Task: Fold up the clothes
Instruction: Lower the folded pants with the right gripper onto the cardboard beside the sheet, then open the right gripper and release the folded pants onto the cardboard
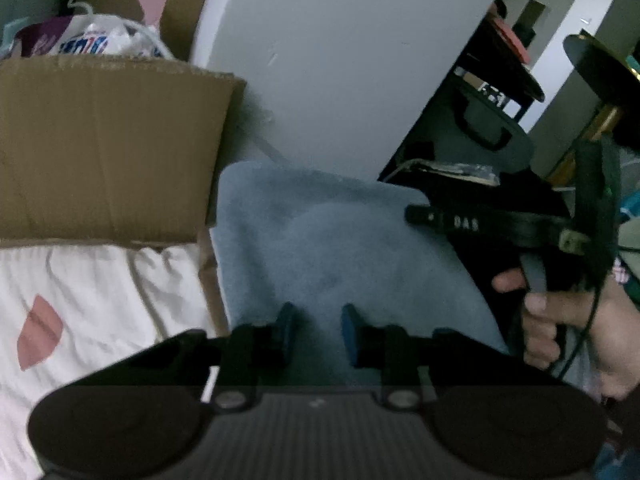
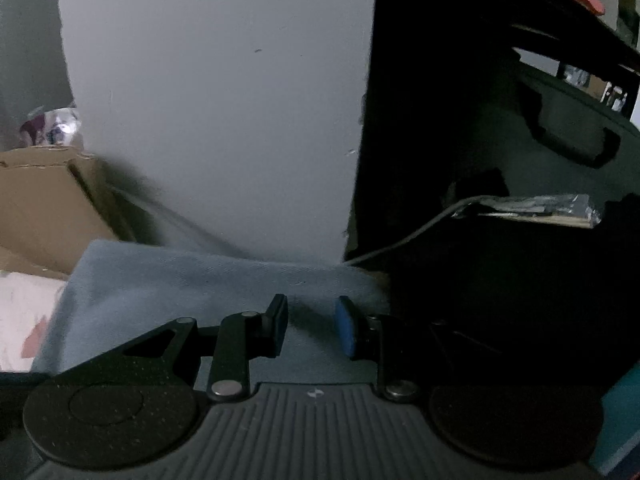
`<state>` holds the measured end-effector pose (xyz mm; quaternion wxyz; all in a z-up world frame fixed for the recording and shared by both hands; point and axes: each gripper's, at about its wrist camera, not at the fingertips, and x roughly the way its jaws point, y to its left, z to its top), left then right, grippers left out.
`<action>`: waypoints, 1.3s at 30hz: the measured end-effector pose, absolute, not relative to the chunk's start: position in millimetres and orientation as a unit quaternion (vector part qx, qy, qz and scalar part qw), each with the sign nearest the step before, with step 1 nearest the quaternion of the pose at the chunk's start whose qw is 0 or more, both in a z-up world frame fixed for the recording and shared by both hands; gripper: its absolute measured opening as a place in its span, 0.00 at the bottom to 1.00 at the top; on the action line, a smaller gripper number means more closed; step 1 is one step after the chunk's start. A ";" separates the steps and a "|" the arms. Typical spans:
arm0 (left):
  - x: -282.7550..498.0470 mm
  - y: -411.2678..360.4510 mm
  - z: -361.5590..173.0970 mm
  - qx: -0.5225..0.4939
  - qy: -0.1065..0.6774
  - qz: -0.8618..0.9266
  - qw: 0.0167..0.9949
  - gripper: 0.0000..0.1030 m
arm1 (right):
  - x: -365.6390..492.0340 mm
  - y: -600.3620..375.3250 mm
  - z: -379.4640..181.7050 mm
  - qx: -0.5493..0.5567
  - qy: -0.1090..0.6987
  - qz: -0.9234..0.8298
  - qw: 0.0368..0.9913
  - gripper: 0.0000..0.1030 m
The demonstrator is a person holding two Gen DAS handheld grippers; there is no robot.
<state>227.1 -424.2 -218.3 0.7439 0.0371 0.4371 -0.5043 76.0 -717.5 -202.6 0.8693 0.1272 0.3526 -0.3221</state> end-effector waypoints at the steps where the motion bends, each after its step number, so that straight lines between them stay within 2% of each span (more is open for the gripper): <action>1: 228.4 -423.5 -217.1 0.035 0.438 -0.506 0.742 0.26 | 74.0 -713.2 -201.8 0.131 0.355 -0.315 0.870 0.32; 7: 218.2 -415.8 -215.2 0.053 0.427 -0.521 0.737 0.26 | 56.1 -678.9 -203.3 0.155 0.374 -0.258 0.877 0.32; 12: 211.2 -405.6 -219.8 0.044 0.429 -0.519 0.738 0.25 | 27.3 -668.2 -204.8 0.216 0.370 -0.230 0.874 0.32; 26: 188.6 -368.5 -203.7 0.030 0.436 -0.495 0.751 0.26 | -30.5 -610.8 -208.1 0.173 0.394 -0.274 0.860 0.32; 27: 189.0 -365.3 -201.9 0.027 0.436 -0.493 0.753 0.29 | -34.4 -608.1 -205.4 0.174 0.390 -0.281 0.859 0.32; 28: 189.1 -362.5 -200.3 0.025 0.435 -0.490 0.755 0.37 | -38.2 -605.7 -202.7 0.174 0.386 -0.289 0.859 0.32; 30: 188.0 -360.4 -201.0 0.038 0.433 -0.483 0.760 0.48 | -45.6 -602.9 -198.9 0.183 0.370 -0.304 0.859 0.32; 35: 187.8 -352.4 -217.3 0.025 0.467 -0.483 0.740 0.44 | -55.8 -596.7 -203.7 0.200 0.344 -0.333 0.855 0.32; 37: 183.2 -350.9 -220.4 0.023 0.471 -0.491 0.733 0.29 | -55.4 -595.0 -210.2 0.203 0.348 -0.342 0.849 0.32; 39: 178.3 -349.2 -223.7 0.022 0.477 -0.488 0.731 0.25 | -55.6 -591.3 -214.7 0.198 0.351 -0.347 0.847 0.32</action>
